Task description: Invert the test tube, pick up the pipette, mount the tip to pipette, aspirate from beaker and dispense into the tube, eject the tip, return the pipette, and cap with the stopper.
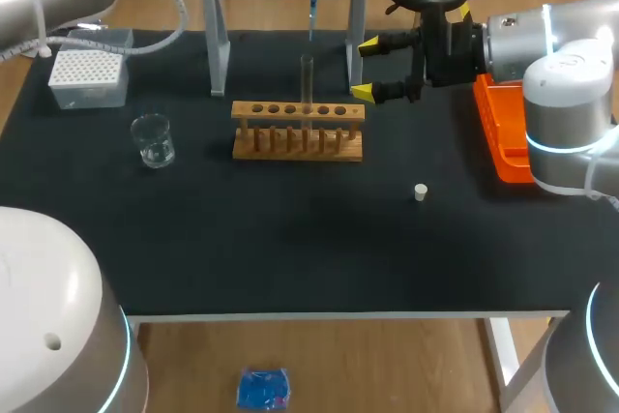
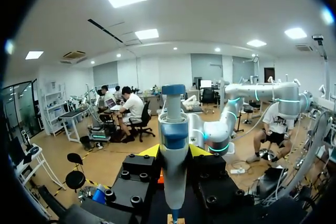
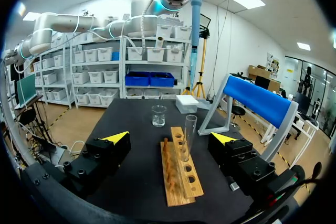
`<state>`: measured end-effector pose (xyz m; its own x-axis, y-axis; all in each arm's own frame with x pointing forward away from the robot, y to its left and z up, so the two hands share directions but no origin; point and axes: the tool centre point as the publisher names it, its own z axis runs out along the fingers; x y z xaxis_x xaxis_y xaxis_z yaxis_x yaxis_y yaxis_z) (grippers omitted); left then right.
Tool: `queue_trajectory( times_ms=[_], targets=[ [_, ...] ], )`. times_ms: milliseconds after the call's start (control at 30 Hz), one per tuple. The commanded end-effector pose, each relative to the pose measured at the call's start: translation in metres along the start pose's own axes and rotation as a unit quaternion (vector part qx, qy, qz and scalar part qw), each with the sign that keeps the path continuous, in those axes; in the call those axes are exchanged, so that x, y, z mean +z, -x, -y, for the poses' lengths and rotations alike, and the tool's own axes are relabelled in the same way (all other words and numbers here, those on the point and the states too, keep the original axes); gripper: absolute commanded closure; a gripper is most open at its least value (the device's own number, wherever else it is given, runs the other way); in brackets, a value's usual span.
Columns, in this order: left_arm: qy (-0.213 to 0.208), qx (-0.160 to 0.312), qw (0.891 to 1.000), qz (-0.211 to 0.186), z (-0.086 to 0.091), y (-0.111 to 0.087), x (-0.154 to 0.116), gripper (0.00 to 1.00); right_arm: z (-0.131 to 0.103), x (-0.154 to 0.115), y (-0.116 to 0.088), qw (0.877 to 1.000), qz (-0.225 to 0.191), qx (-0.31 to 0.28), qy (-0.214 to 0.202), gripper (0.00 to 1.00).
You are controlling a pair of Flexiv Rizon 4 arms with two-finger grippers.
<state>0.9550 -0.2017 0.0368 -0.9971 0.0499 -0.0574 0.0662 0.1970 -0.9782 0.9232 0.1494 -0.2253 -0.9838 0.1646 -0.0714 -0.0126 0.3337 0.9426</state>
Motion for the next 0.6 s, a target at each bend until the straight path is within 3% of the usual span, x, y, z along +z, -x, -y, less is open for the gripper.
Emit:
queue_trajectory(
  times_ms=[33, 600],
  targets=[
    [-0.015, -0.001, 1.0, 0.001, -0.008, 0.001, -0.001, 1.0, 0.0, 0.0, -0.001, 1.0, 0.001, 0.0, 0.0, 0.0],
    [-0.022, -0.022, 0.999, 0.009, -0.033, 0.005, -0.001, 1.0, 0.0, 0.0, -0.001, 1.0, 0.001, 0.0, 0.0, 0.0]
  ],
)
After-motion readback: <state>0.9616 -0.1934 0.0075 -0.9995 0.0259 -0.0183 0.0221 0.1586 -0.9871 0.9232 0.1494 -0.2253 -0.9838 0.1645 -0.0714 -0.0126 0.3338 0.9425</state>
